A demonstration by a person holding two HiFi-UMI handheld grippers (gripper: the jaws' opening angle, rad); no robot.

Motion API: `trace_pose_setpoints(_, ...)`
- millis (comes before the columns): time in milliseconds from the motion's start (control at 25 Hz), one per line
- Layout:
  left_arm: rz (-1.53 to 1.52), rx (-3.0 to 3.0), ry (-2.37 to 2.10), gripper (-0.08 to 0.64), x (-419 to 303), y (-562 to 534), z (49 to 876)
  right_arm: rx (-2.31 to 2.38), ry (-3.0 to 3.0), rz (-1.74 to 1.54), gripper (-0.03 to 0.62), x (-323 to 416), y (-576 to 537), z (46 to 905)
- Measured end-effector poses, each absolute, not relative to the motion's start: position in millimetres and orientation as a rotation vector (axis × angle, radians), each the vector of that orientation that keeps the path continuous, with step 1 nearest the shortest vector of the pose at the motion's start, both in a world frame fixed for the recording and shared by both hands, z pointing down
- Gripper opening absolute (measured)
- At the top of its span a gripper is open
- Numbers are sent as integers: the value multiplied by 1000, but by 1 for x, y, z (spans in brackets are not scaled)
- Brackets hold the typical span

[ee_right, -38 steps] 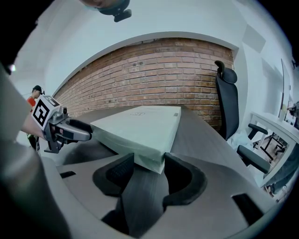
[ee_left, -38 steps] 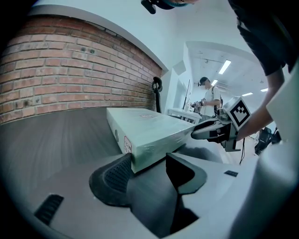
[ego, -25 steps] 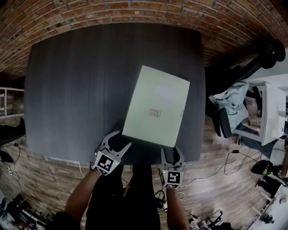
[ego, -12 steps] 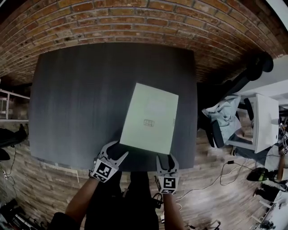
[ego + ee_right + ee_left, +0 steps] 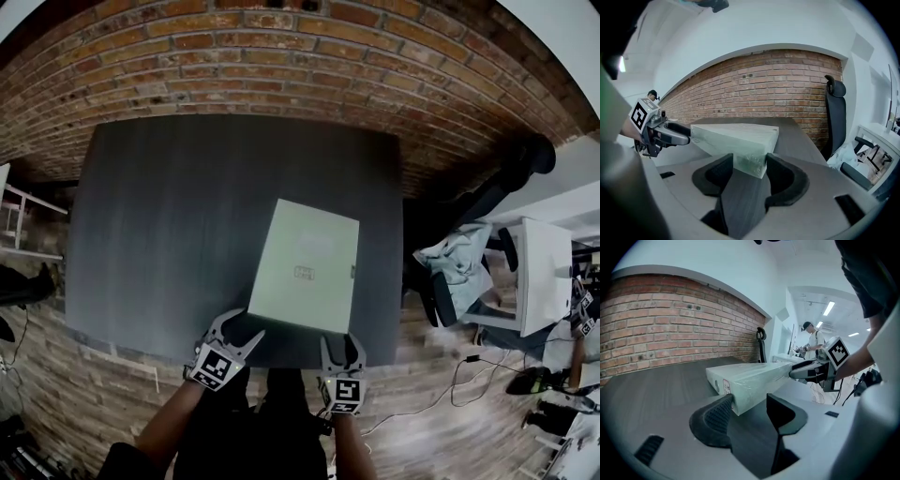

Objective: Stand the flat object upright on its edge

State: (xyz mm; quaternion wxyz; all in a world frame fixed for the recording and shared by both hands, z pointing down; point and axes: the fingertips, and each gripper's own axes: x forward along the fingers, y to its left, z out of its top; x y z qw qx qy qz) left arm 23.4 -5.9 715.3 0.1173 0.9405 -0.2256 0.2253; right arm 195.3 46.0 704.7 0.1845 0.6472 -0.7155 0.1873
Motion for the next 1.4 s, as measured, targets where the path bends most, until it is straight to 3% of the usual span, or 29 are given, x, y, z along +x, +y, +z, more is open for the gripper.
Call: trace_pose_setpoints(1400,616,2772,-817,224,-24,40,648,1716,-2189,421,221,158,70,638)
